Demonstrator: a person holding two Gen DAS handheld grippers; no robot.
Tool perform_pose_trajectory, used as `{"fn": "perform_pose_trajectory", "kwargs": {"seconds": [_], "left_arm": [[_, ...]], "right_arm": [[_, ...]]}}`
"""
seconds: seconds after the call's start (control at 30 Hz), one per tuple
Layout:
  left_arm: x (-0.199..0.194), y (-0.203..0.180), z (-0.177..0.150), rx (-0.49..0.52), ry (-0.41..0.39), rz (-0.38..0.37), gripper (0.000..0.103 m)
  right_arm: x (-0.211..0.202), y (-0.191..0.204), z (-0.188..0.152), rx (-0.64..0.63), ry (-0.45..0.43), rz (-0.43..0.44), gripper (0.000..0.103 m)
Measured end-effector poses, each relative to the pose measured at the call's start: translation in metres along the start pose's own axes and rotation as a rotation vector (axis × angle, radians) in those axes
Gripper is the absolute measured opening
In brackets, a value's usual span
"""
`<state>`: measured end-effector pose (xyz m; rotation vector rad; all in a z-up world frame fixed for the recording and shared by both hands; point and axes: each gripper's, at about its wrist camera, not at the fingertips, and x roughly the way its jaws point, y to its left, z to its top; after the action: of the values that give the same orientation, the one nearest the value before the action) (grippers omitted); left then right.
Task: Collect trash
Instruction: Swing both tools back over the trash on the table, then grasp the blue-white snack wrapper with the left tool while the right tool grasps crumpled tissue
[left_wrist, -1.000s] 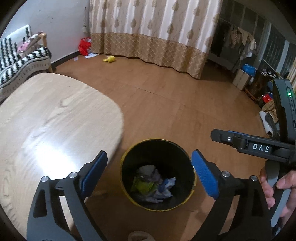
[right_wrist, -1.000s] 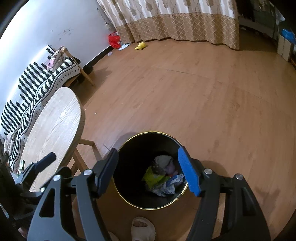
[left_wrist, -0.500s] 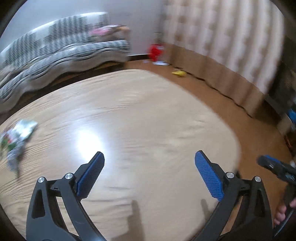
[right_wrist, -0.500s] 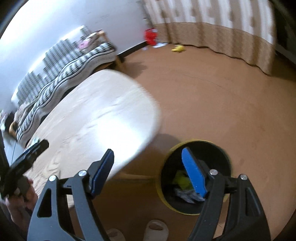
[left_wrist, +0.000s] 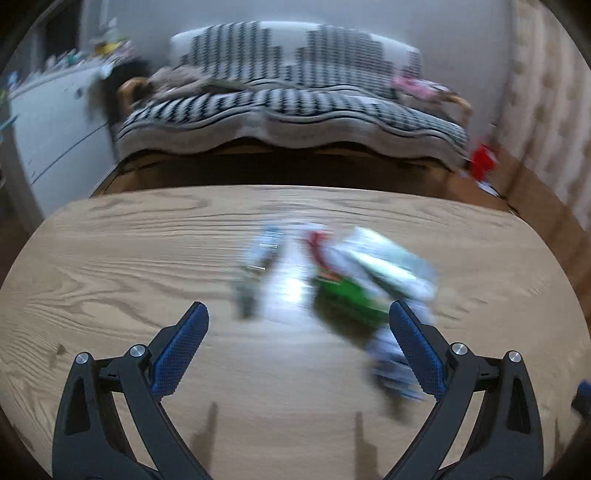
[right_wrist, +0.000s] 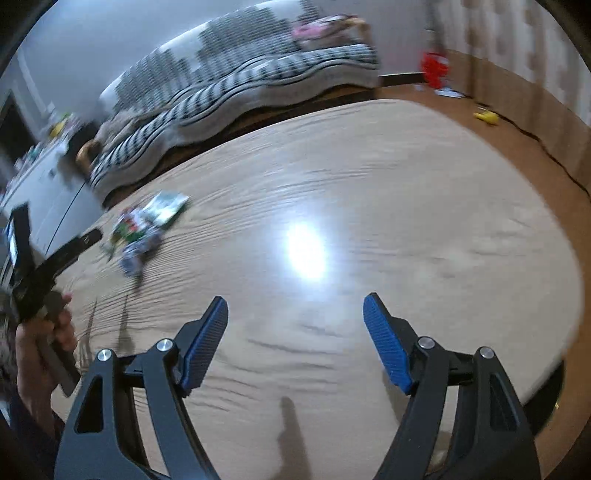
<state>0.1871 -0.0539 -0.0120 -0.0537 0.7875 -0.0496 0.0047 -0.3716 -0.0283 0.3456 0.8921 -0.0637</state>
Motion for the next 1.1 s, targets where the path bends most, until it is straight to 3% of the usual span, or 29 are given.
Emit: {"fn": "perform_pose_trajectory", "kwargs": {"seconds": [0.13,0.33,0.4,0.47,0.5,0.53,0.57,0.8,0.83,0.9,0.93,1.1], "left_arm": [[0.044,0.038,0.017,-0.065,0.077,-0.010,0.095],[0.085,0.030,0.028,0.020,0.127,0.008,0.092],[0.092,0.028,0.029,0.033,0.127,0.026,0.080],[0.090,0.024,0.030,0.049,0.111,0.025,0.046],[0.091,0.023,0.030,0.058,0.108,0.042,0.039],[0.092,0.024,0.030,0.064,0.106,0.056,0.019],[0.090,0.025,0.028,0.064,0.105,0.060,0.014],[0.072,0.034,0.013,0.053,0.112,0.049,0.013],[0.069,0.036,0.010,0.053,0.114,0.048,0.013],[0.063,0.039,0.004,0.055,0.119,0.043,0.013],[0.059,0.041,0.001,0.056,0.122,0.038,0.013],[0.040,0.041,-0.010,0.069,0.112,0.024,0.013]], "right_arm": [[0.044,0.076,0.009,-0.111,0.051,0.059,0.073],[0.086,0.143,0.010,-0.211,0.095,0.076,0.073],[0.098,0.156,0.011,-0.209,0.112,0.088,0.073],[0.108,0.167,0.012,-0.215,0.119,0.087,0.073],[0.114,0.173,0.014,-0.220,0.119,0.080,0.073],[0.117,0.175,0.014,-0.221,0.119,0.077,0.074],[0.121,0.179,0.016,-0.228,0.107,0.067,0.074],[0.144,0.198,0.033,-0.246,0.068,0.031,0.073],[0.147,0.200,0.035,-0.247,0.064,0.031,0.069],[0.150,0.206,0.035,-0.281,0.051,0.001,0.048],[0.149,0.208,0.034,-0.302,0.044,-0.003,0.030],[0.137,0.193,0.031,-0.282,0.062,0.030,0.023]]}}
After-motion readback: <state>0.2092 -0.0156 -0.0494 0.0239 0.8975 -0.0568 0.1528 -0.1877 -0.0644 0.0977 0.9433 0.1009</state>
